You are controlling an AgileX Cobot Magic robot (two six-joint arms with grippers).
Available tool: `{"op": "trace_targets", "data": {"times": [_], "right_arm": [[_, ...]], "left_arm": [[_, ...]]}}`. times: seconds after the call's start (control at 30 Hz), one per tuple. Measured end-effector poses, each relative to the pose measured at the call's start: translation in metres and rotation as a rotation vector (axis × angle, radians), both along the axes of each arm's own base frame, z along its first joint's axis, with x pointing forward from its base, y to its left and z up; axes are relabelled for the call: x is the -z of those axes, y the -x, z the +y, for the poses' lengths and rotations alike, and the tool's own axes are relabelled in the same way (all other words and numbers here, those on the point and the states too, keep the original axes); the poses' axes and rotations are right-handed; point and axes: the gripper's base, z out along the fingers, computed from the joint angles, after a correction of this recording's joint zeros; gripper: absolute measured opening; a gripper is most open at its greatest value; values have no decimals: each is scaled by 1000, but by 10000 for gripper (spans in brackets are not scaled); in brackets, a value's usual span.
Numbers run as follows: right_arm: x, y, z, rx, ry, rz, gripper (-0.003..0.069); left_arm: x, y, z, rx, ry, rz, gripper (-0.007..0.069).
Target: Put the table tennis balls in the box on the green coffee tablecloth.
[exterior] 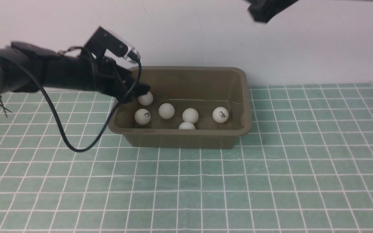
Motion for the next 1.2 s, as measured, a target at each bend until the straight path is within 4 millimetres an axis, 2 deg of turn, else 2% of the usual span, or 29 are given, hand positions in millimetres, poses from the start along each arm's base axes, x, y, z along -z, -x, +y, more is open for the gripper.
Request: {"op": "trace_targets", "data": {"times": [0.23, 0.37, 0.47, 0.53, 0.63, 0.73, 0.9, 1.0, 1.03, 1.1, 1.2], "right_arm": [[-42, 47, -24, 26, -21, -111, 472], [-62, 78, -41, 57, -34, -159, 472], [-70, 95, -51, 82, -42, -162, 472], [-72, 102, -56, 94, -47, -146, 472], [-72, 114, -62, 103, -49, -102, 472], [-60, 121, -66, 108, -41, -49, 472], [-12, 134, -74, 140, -21, 65, 472], [29, 145, -80, 155, -31, 108, 469], [35, 149, -82, 157, -40, 106, 465], [53, 156, -86, 165, -60, 101, 458], [93, 173, -95, 187, -98, 99, 422]], "left_arm": [[-76, 30, 12, -132, -33, -105, 489], [-103, 49, 28, -248, 11, -70, 489], [-119, 64, 45, -332, 6, -42, 489], [-135, 83, 59, -401, -28, -24, 489], [-152, 103, 64, -451, -38, -14, 489], [-169, 125, 64, -471, -29, -22, 489], [-199, 167, 60, -460, -27, -73, 489], [-206, 179, 59, -454, -26, -91, 489], [-208, 183, 59, -450, -27, -92, 489], [-208, 185, 58, -446, -29, -84, 489], [-207, 186, 58, -442, -31, -76, 489]]}}
